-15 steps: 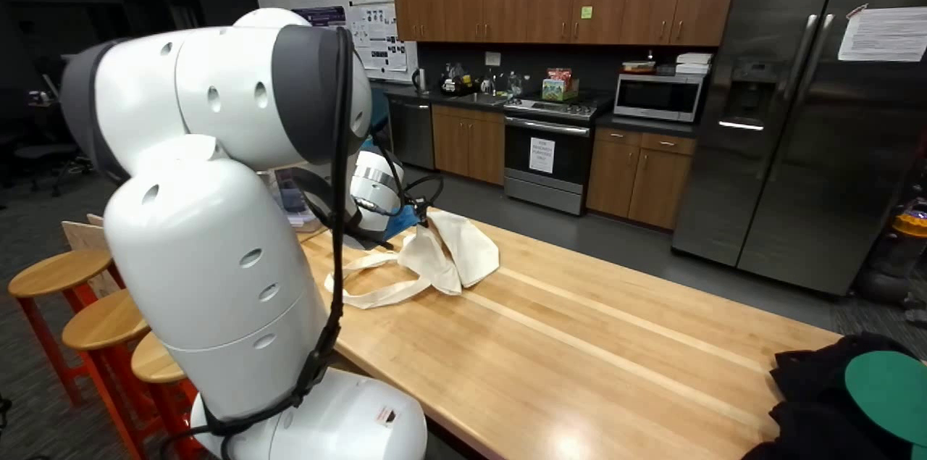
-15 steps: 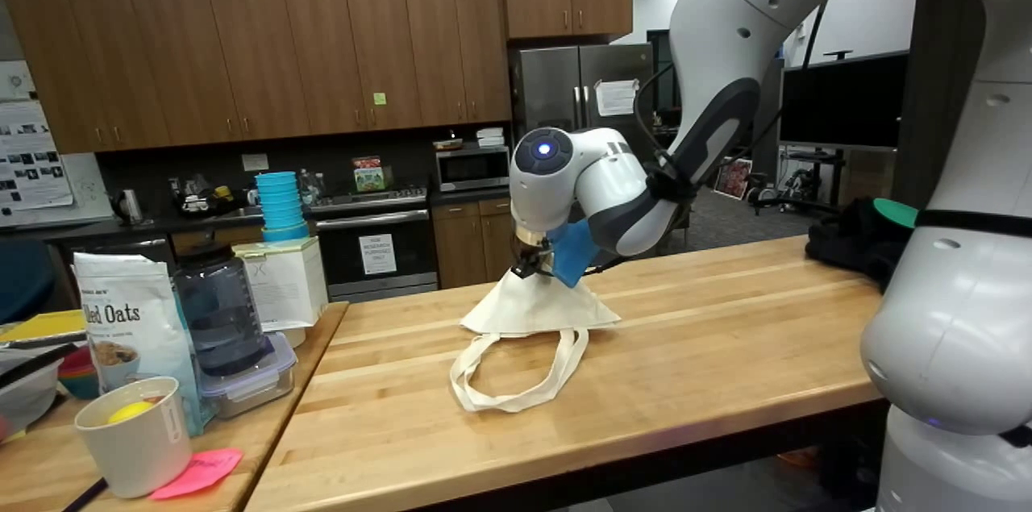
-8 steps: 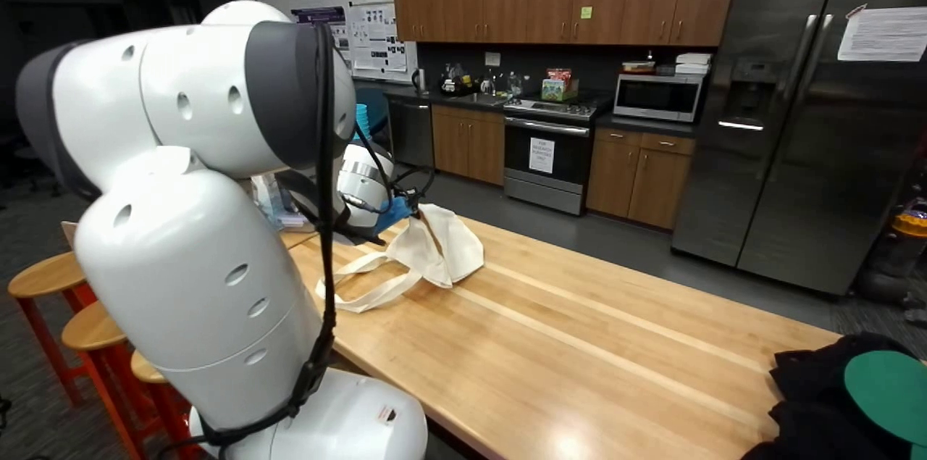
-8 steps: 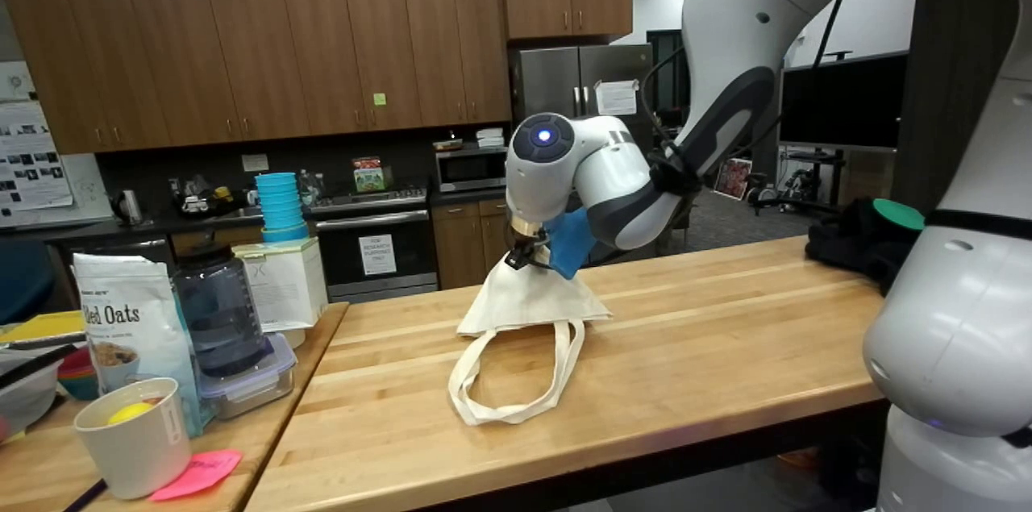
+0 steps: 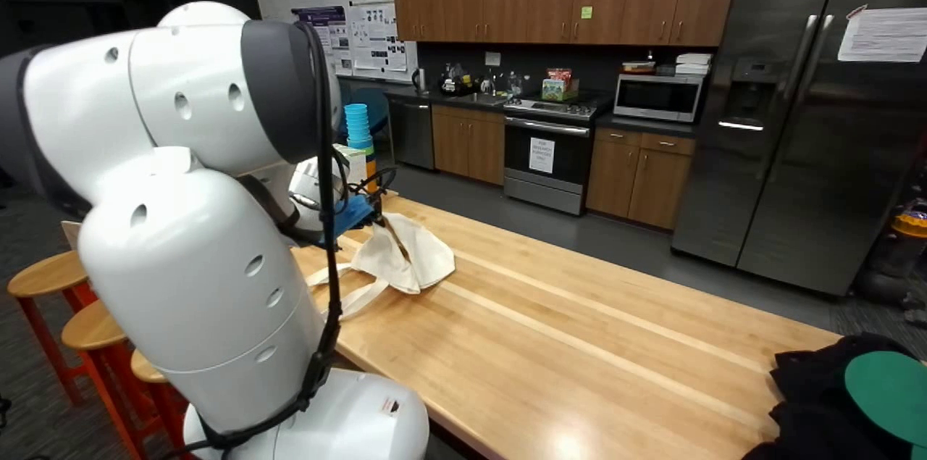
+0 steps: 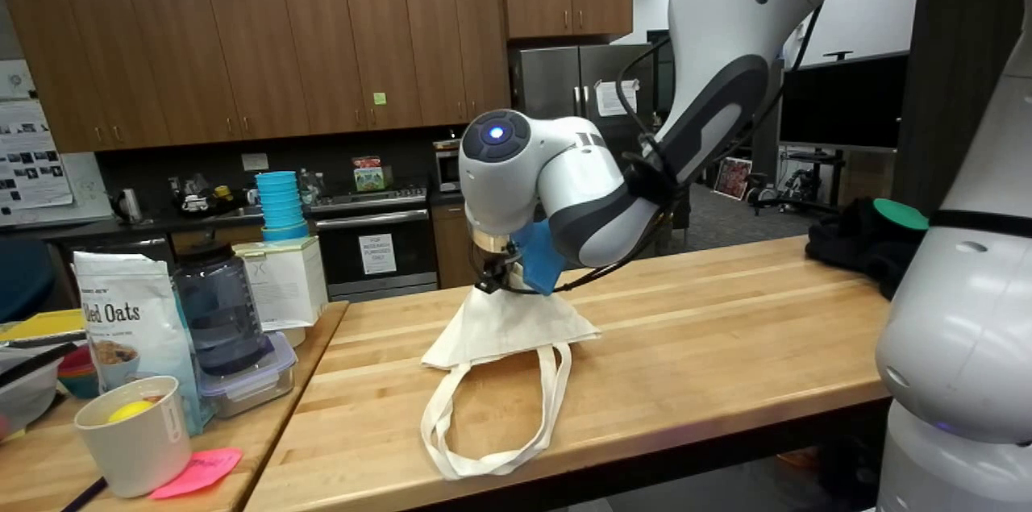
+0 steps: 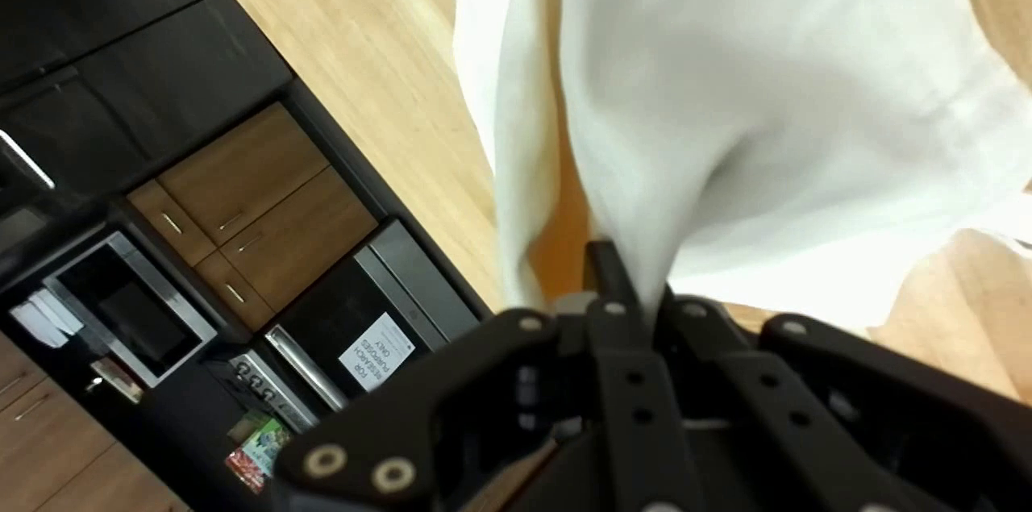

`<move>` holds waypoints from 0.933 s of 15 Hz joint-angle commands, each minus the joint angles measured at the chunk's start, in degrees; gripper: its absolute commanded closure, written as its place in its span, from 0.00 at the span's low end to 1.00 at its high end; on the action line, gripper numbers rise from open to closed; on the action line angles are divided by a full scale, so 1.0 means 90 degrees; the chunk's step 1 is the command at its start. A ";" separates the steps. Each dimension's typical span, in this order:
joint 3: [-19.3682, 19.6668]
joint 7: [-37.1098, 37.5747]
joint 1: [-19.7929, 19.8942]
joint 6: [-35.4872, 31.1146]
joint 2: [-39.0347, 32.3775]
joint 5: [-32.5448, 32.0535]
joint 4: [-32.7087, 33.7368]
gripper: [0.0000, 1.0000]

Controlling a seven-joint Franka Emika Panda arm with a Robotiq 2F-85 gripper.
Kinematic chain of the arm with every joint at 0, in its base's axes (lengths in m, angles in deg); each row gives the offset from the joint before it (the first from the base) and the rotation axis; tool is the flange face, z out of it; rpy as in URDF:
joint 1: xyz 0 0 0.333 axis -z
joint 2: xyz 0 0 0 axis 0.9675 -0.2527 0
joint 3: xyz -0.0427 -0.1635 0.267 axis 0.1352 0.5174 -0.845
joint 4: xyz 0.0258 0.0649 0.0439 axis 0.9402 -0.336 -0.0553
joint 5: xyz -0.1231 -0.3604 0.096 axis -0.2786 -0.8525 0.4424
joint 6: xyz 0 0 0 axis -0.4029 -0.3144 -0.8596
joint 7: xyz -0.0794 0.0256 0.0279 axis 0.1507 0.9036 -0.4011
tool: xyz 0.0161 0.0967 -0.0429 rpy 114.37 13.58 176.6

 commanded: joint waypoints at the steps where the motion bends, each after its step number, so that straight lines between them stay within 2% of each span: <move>1: -0.0365 -0.0555 -0.0251 0.0728 0.0023 0.0461 0.0278 0.99; 4: -0.0623 -0.0796 -0.0442 0.0916 -0.0034 0.0664 0.0456 0.99; 10: -0.0848 -0.0777 -0.0545 0.0559 -0.0461 0.0955 0.0873 0.99; 14: -0.0911 -0.0697 -0.0532 0.1076 -0.0806 0.0954 0.1357 0.99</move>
